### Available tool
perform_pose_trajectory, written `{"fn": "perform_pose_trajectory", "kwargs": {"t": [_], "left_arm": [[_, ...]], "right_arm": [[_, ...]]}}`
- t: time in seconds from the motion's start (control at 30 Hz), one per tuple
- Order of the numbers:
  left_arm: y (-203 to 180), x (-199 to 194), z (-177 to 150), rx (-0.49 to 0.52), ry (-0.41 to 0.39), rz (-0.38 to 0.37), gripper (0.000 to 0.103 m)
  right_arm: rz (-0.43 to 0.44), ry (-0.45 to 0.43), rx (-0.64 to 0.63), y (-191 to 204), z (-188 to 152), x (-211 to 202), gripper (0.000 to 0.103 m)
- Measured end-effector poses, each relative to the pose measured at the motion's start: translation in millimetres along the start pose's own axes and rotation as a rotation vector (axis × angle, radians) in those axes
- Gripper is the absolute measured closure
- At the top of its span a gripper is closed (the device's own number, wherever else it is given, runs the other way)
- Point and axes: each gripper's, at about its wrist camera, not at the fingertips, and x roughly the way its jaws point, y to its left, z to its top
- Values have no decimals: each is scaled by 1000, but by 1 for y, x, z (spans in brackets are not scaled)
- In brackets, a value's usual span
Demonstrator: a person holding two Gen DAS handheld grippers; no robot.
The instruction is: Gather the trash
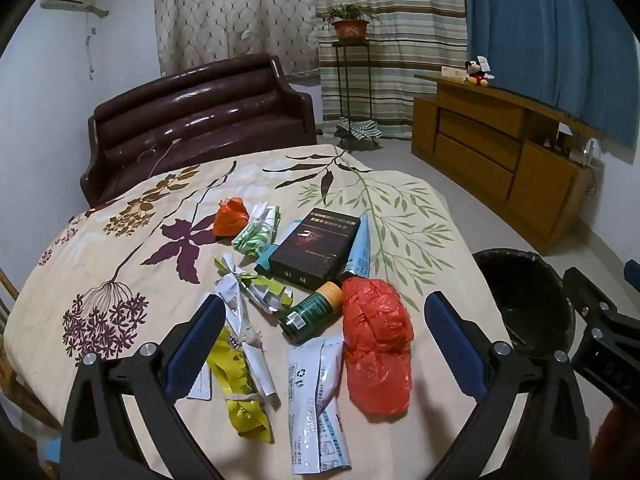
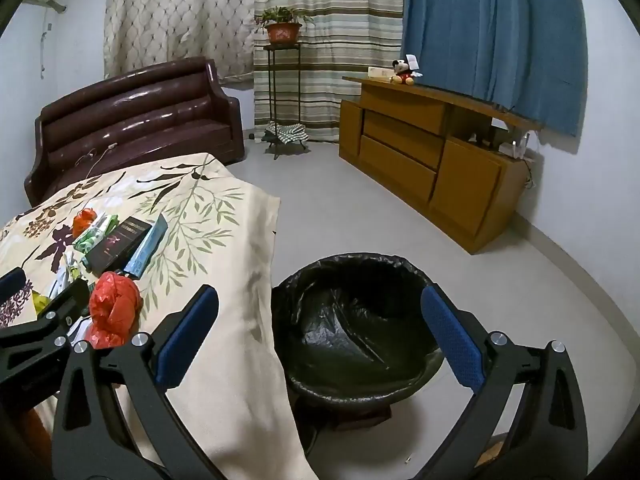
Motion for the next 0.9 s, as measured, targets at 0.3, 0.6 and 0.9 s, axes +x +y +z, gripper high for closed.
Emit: {"fn": "perform_pose_trajectory", "kwargs": {"t": [0.3,0.6,0.9], "left_arm": [[0,0,0,-2,2,2,6],[-2,1,-3,3,3,-1,6],[-3,4,-4,3,13,-15,6]], "right_arm": [[-4,5,-6,2,-1,1,4],[-3,10,-10,3,-1,1,4],[-4,10,-12,7,-3,3,4]]}}
